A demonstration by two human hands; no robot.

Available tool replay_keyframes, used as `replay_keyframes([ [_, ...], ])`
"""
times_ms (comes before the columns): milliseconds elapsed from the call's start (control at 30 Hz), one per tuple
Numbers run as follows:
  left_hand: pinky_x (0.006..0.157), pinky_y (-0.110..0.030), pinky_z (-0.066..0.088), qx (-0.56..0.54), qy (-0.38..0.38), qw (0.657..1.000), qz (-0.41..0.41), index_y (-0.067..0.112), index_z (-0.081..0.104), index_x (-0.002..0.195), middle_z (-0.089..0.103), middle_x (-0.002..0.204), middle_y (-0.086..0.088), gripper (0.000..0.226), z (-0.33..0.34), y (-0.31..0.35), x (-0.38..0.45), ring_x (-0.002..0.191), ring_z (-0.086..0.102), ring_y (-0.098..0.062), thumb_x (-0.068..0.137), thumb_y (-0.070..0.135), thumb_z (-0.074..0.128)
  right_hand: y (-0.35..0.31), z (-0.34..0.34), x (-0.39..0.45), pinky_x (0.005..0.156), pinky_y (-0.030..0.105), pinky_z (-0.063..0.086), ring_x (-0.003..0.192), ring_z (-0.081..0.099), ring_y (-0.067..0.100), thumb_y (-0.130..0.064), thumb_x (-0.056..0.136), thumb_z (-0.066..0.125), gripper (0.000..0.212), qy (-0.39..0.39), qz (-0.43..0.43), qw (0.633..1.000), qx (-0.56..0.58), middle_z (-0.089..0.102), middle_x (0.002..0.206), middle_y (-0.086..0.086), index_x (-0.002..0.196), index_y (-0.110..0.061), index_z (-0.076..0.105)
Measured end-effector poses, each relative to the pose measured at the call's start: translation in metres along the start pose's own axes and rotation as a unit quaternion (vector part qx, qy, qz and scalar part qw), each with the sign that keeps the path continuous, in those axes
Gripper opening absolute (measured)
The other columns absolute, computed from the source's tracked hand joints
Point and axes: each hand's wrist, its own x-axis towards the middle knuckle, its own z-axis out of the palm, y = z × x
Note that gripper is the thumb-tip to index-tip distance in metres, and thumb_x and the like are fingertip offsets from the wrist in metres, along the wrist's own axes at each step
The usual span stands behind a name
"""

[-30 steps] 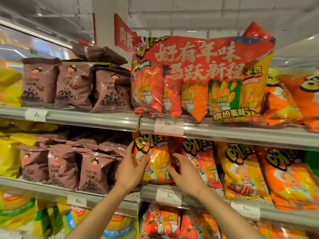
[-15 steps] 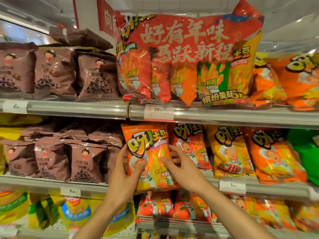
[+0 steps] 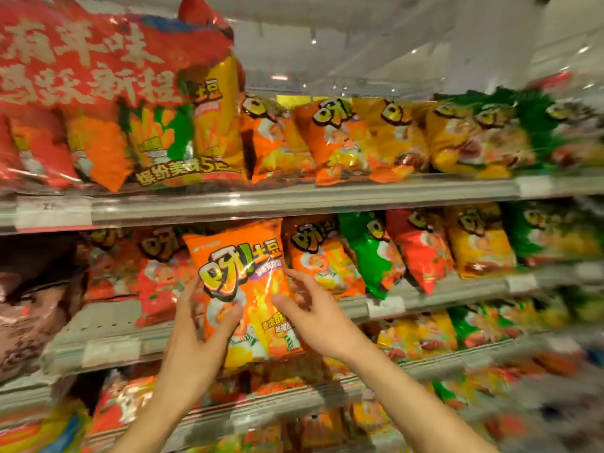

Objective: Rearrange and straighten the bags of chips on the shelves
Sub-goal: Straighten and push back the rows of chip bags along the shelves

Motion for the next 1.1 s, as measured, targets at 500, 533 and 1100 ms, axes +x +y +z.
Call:
replay_keyframes([
  [500, 0.094, -0.030, 0.037, 0.039, -0.028, 0.999, 0.012, 0.059, 0.022, 0.138, 0.035, 0.125, 0.046, 0.072, 0.257, 0.075, -0.038, 0.120, 0.041, 0.004, 0.079, 0.069, 0.064, 0.101, -0.257, -0.041, 0.077, 0.008, 0.042, 0.102, 0.054, -0.008, -0.050, 0.097, 0.052, 0.048, 0.074, 0.043, 0.996, -0.014, 0.055, 0.127, -0.014, 0.141, -0.036, 0.042],
  [533, 0.093, -0.028, 0.035, 0.044, -0.022, 0.999, 0.015, 0.057, 0.022, 0.138, 0.028, 0.121, 0.051, 0.071, 0.260, 0.077, -0.036, 0.118, 0.039, 0.006, 0.081, 0.062, 0.064, 0.108, -0.265, -0.031, 0.085, 0.016, 0.043, 0.108, 0.055, -0.002, -0.051, 0.097, 0.050, 0.047, 0.115, 0.039, 0.992, -0.024, 0.055, 0.133, -0.009, 0.141, -0.035, 0.043],
  [1100, 0.112, -0.042, 0.038, 0.121, -0.010, 0.990, 0.069, 0.047, 0.015, 0.149, 0.036, 0.156, 0.013, 0.082, 0.221, 0.060, -0.005, 0.142, 0.036, -0.012, 0.083, 0.071, 0.058, 0.155, -0.252, 0.059, 0.116, 0.051, 0.027, 0.148, 0.017, 0.033, -0.057, 0.089, 0.058, 0.094, 0.191, 0.091, 0.920, -0.330, 0.019, 0.161, 0.015, 0.156, -0.017, 0.006],
])
